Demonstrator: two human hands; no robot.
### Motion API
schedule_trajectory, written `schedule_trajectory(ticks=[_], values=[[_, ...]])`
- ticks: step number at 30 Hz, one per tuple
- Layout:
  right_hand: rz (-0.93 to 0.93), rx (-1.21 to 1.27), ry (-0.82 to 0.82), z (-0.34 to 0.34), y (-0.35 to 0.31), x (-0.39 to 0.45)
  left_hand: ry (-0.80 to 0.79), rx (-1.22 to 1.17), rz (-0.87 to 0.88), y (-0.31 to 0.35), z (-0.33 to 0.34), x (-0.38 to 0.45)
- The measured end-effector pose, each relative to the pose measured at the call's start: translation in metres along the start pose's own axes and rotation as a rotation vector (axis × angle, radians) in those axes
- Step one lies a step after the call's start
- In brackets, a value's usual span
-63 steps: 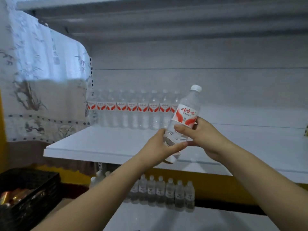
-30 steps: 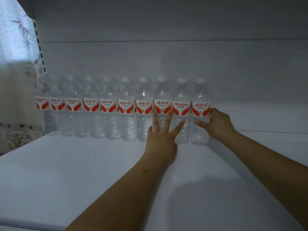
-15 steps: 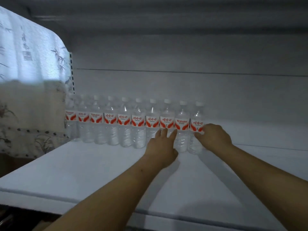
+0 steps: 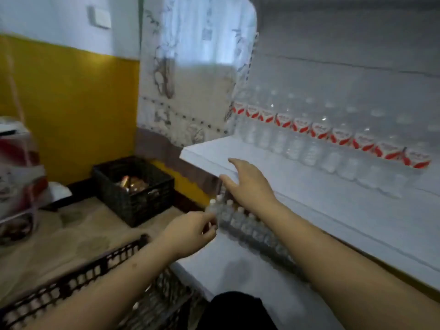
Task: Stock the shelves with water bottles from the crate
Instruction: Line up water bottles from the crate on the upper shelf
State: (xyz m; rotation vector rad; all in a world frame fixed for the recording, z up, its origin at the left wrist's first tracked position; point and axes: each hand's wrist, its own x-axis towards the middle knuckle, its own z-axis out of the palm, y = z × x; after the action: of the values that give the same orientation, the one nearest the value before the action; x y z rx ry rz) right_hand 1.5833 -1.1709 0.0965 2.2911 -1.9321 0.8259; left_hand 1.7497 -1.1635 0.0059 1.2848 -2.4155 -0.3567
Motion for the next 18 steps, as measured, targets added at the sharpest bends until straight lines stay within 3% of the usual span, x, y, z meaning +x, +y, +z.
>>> schedule_trajectory(ticks=[7,12,16,18], values=[[-0.284,0.107,-0.484,0.19,-0.104,-0.045,-0.227,-0.148,-0.657,-0.211,0.115,-0.195],[-0.3,0.027,-0.945,0.3,-0.113,-0.066,-0.275,-0.251,-1.051,-0.289,0.187,-0.273],[-0.268,0.108,-1.098,0.357,-0.115,-0.065,-0.315,-0.252,-1.347,-0.335,0.23,-0.289],[-0.256,0.115,-1.15,0.381,-0.115,-0.067,-0.237,-0.266,-1.452,-0.353,0.246,-0.291]])
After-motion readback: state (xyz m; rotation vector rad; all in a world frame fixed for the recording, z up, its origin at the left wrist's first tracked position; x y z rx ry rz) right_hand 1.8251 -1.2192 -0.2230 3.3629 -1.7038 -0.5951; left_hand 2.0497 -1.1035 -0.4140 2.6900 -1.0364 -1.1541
